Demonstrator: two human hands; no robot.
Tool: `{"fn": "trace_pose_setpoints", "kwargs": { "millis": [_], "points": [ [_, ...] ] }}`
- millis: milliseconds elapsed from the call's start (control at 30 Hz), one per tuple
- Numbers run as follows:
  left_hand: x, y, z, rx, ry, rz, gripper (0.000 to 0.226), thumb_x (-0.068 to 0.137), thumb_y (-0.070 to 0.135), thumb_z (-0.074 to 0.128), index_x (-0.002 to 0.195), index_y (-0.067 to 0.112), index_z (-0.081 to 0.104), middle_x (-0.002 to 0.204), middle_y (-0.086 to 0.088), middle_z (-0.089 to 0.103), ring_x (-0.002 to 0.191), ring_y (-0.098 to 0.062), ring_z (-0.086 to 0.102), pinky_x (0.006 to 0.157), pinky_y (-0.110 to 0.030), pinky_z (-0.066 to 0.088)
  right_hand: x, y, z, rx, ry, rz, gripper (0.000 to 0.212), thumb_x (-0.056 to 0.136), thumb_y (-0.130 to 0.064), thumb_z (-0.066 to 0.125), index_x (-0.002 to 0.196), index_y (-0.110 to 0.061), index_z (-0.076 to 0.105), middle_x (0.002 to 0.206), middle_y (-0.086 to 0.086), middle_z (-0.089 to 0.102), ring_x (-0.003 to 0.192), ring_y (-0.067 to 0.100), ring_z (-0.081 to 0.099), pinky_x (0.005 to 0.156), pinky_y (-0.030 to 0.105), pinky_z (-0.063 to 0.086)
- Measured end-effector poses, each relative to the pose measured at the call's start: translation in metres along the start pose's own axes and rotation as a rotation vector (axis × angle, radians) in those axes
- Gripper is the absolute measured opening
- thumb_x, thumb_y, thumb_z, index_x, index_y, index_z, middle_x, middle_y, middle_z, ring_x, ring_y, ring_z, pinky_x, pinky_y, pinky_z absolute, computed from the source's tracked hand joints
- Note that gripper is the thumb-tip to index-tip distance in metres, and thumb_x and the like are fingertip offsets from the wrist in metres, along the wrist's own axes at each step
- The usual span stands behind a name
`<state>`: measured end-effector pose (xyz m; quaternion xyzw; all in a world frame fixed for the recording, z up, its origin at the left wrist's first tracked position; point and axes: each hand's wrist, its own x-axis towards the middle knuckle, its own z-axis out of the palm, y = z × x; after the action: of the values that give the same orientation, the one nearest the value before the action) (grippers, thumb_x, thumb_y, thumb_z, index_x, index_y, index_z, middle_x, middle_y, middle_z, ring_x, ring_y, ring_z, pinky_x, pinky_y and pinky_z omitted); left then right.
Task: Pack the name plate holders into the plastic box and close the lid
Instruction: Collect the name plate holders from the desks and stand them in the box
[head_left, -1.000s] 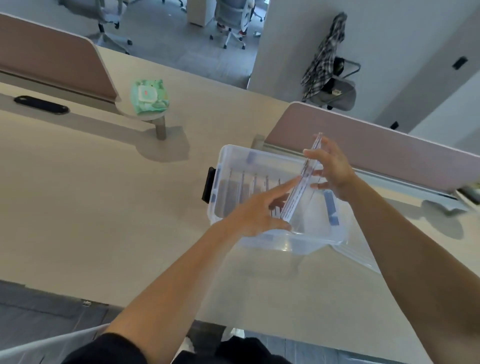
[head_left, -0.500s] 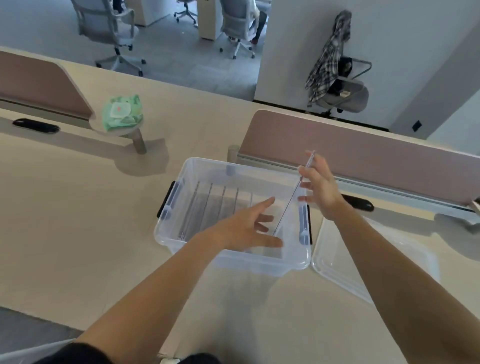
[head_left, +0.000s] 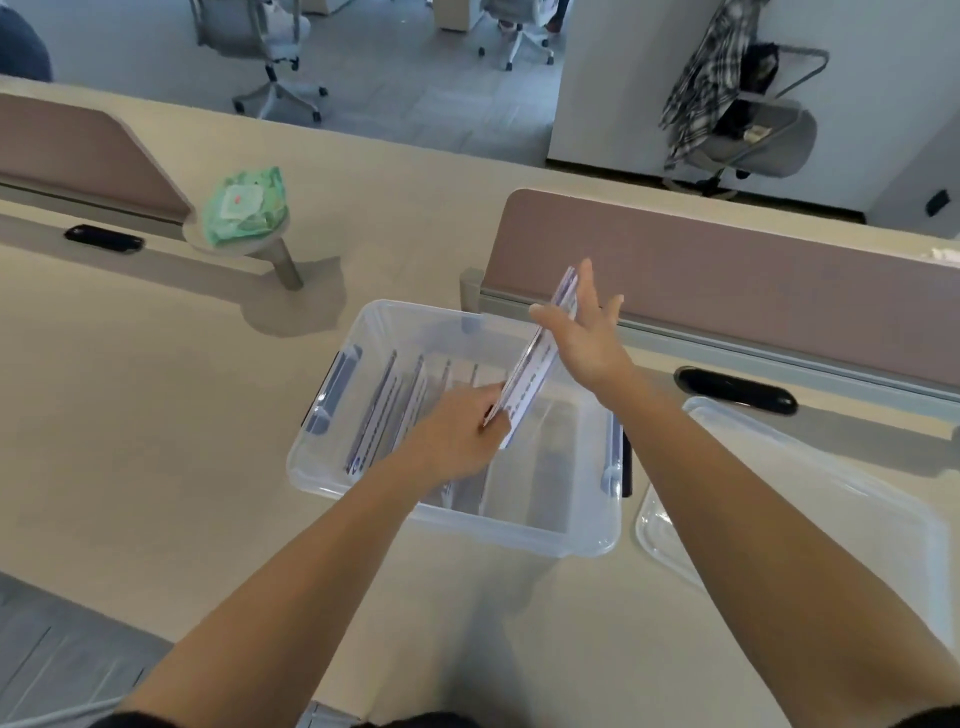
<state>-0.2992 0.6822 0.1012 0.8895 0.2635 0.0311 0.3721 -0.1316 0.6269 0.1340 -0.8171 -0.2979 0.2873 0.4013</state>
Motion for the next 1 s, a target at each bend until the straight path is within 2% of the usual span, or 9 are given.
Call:
{"fn": "trace_pose_setpoints", "kwargs": {
  "millis": [67, 133, 200, 267, 333, 433, 633, 800, 1000],
  "points": [
    [0.006, -0.01, 0.005, 0.028, -0.034, 0.02, 0.016, 0.103, 0.018, 0.04, 0.106, 0.016, 0.056, 0.07, 0.012, 0.046, 0.058, -0.006, 0.046, 0.057, -0.017, 0.035, -0.001, -0.002, 0.002, -0.157, -0.014, 0.129, 0.094, 0.094, -0.054, 0.051, 0.155, -0.032, -0.017, 0.164, 0.017, -0.018, 0.151, 0.043, 0.003, 0.121, 0.055, 0.014],
    [0.012, -0.022, 0.011, 0.04, -0.079, 0.022, 0.013, 0.102, 0.017, 0.041, 0.103, 0.022, 0.053, 0.068, 0.008, 0.049, 0.056, -0.007, 0.045, 0.058, -0.024, 0.036, -0.002, 0.001, 0.003, -0.237, -0.025, 0.222, 0.095, 0.094, -0.051, 0.05, 0.156, -0.029, -0.019, 0.158, 0.022, 0.029, 0.143, 0.04, 0.035, 0.114, 0.049, 0.036],
    [0.016, -0.033, 0.018, 0.062, -0.087, 0.016, 0.025, 0.102, 0.019, 0.041, 0.122, 0.024, 0.056, 0.075, 0.005, 0.057, 0.058, -0.007, 0.051, 0.053, -0.023, 0.037, -0.004, 0.003, 0.005, -0.225, -0.023, 0.287, 0.092, 0.091, -0.043, 0.051, 0.156, -0.026, -0.012, 0.111, 0.009, 0.07, 0.095, 0.031, 0.071, 0.078, 0.038, 0.06],
    [0.018, -0.038, 0.025, 0.082, -0.109, 0.026, 0.041, 0.101, 0.02, 0.042, 0.141, 0.026, 0.048, 0.073, 0.007, 0.056, 0.058, -0.007, 0.052, 0.051, -0.019, 0.037, -0.002, 0.007, 0.009, -0.076, -0.014, 0.345, 0.077, 0.089, -0.029, 0.051, 0.151, -0.021, 0.006, 0.079, 0.011, 0.072, 0.064, 0.03, 0.074, 0.062, 0.037, 0.063],
    [0.021, -0.04, 0.028, 0.039, -0.184, 0.031, 0.049, 0.101, 0.024, 0.046, 0.149, 0.033, 0.038, 0.079, 0.011, 0.061, 0.065, -0.004, 0.056, 0.057, -0.015, 0.041, 0.003, 0.013, 0.009, 0.049, 0.004, 0.366, 0.06, 0.088, -0.017, 0.047, 0.141, -0.016, 0.018, 0.073, 0.018, 0.072, 0.059, 0.032, 0.071, 0.062, 0.042, 0.063],
    [0.033, -0.042, 0.021, -0.096, -0.364, -0.046, 0.059, 0.095, 0.05, 0.055, 0.149, 0.038, 0.036, 0.138, 0.015, 0.057, 0.118, -0.003, 0.056, 0.096, -0.023, 0.043, 0.013, 0.024, 0.001, 0.026, 0.0, 0.351, 0.051, 0.087, -0.011, 0.045, 0.136, -0.009, 0.032, 0.061, 0.017, 0.07, 0.052, 0.029, 0.07, 0.051, 0.035, 0.06],
    [0.057, -0.066, 0.012, 0.173, -0.303, -0.011, 0.049, 0.096, 0.049, 0.054, 0.142, 0.035, 0.048, 0.152, 0.01, 0.042, 0.145, -0.017, 0.028, 0.12, -0.04, 0.017, 0.015, 0.04, -0.026, -0.108, -0.131, 0.238, 0.02, 0.089, -0.006, 0.045, 0.107, -0.007, 0.055, 0.075, 0.018, 0.073, 0.057, 0.027, 0.073, 0.06, 0.041, 0.063],
    [0.071, -0.09, 0.035, 0.375, -0.38, -0.027, 0.053, 0.092, 0.058, 0.055, 0.142, 0.048, 0.042, 0.162, 0.013, 0.018, 0.149, -0.027, 0.002, 0.119, -0.049, 0.006, 0.025, 0.053, -0.023, -0.197, -0.198, 0.258, 0.034, 0.087, -0.009, 0.045, 0.12, -0.01, 0.052, 0.073, 0.013, 0.073, 0.055, 0.022, 0.073, 0.06, 0.039, 0.063],
    [0.071, -0.109, 0.048, 0.437, -0.311, 0.006, 0.062, 0.092, 0.062, 0.049, 0.149, 0.044, 0.032, 0.159, 0.014, 0.029, 0.149, -0.026, 0.001, 0.12, -0.049, 0.006, 0.035, 0.065, 0.01, -0.268, -0.308, 0.39, 0.06, 0.083, -0.01, 0.042, 0.143, -0.013, 0.035, 0.073, 0.014, 0.073, 0.057, 0.023, 0.074, 0.065, 0.039, 0.063]
  ]
}}
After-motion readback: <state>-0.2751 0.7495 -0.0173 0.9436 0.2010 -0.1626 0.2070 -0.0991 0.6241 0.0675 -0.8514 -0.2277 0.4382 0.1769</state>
